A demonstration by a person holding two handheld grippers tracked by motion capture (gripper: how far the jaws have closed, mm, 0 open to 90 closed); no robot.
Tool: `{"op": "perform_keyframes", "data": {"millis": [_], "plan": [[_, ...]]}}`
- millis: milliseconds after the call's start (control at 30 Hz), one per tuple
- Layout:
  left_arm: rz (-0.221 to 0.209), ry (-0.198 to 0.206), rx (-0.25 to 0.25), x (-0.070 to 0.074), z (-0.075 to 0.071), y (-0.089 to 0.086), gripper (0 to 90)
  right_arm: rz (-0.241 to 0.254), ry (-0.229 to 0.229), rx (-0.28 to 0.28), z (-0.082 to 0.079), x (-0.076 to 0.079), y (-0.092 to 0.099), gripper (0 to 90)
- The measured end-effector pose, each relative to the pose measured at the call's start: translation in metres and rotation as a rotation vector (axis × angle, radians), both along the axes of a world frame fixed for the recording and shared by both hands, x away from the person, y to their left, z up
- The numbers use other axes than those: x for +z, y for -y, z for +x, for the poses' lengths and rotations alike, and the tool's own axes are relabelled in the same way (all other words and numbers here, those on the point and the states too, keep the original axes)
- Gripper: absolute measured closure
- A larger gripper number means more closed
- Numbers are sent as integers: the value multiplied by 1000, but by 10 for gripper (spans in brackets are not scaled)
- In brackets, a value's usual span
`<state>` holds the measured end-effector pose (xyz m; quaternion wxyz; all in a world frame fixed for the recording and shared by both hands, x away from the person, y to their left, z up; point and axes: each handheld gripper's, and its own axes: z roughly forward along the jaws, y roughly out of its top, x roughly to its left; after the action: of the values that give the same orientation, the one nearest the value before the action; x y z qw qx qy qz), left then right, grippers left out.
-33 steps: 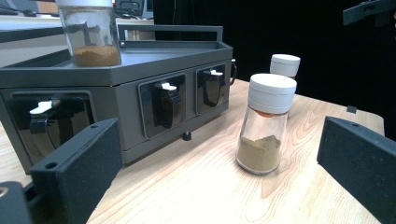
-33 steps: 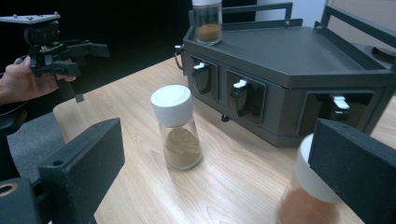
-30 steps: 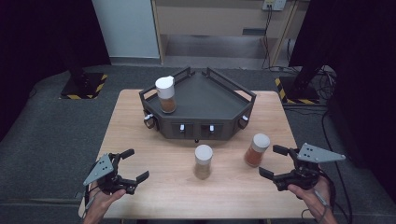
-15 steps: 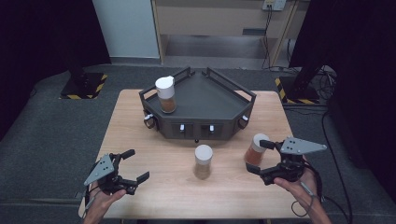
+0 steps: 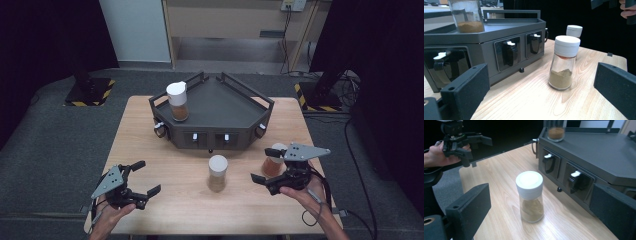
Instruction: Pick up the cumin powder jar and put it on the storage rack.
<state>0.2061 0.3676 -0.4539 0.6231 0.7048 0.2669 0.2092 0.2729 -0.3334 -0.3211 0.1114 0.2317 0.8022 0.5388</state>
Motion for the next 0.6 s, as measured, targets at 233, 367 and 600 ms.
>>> {"op": "perform_keyframes", "data": {"millis": [233, 367, 600], "plan": [[8, -1, -5, 1, 1, 0, 0, -14, -2, 38, 11, -1, -18, 49], [11, -4, -7, 1, 1, 1, 0, -17, -6, 62, 17, -3, -28, 50], [17, -6, -11, 1, 1, 1, 0, -39, -18, 95, 27, -7, -45, 52]]}}
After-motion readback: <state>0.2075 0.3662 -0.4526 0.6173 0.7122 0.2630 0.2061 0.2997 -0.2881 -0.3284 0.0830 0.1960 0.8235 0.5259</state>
